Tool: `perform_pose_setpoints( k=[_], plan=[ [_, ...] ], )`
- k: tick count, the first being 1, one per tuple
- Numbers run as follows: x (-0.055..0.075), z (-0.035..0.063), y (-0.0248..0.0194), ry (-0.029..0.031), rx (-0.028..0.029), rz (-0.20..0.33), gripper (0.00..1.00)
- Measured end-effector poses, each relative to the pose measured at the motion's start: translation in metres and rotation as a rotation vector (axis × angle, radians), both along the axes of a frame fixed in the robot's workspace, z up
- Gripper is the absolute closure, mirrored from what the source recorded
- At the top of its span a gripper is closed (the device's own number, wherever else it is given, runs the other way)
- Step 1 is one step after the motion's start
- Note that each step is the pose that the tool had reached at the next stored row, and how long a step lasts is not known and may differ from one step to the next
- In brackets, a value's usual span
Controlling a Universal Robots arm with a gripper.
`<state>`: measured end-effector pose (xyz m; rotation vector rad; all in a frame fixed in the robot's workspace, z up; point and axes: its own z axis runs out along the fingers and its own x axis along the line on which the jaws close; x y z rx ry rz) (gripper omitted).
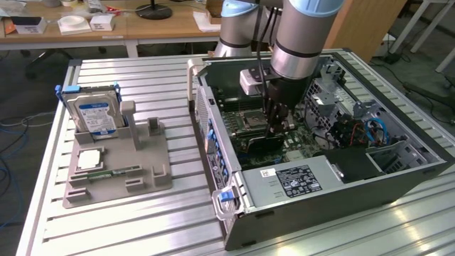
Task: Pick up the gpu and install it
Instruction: 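Press down on the gpu until it lock into place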
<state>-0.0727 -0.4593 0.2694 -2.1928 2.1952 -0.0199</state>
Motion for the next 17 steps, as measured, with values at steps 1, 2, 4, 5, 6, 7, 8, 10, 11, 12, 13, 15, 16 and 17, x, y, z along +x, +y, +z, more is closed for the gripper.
perform_pose_setpoints(
  k=[1,2,4,5,6,7,8,10,11,12,13,15,16,17],
  plan=[
    [-0.002,0.0000,0.0000,-0.0015,-0.0001,0.000,0.90],
    [-0.004,0.0001,0.0000,-0.0033,-0.0001,0.000,0.90],
    [-0.011,0.0000,0.0000,-0.0079,-0.0001,0.000,0.90],
    [-0.015,0.0000,0.0000,-0.0104,0.0000,0.000,0.90],
    [-0.018,0.0001,0.0000,-0.0131,-0.0001,0.000,0.90],
    [-0.021,0.0001,0.0000,-0.0157,-0.0001,0.000,0.90],
    [-0.024,0.0000,0.0000,-0.0182,-0.0001,0.000,0.90],
    [-0.031,0.0000,0.0000,-0.0236,0.0000,0.000,0.90],
    [-0.034,0.0001,0.0000,-0.0266,-0.0001,0.000,0.90],
    [-0.037,0.0000,0.0000,-0.0299,-0.0001,0.000,0.90],
    [-0.041,0.0001,0.0000,-0.0334,-0.0001,0.000,0.90],
    [-0.046,0.0000,0.0000,-0.0393,-0.0001,0.000,0.90],
    [-0.049,0.0000,0.0000,-0.0421,-0.0001,0.000,0.90],
    [-0.052,0.0000,0.0000,-0.0447,-0.0001,0.000,0.90]
  ],
)
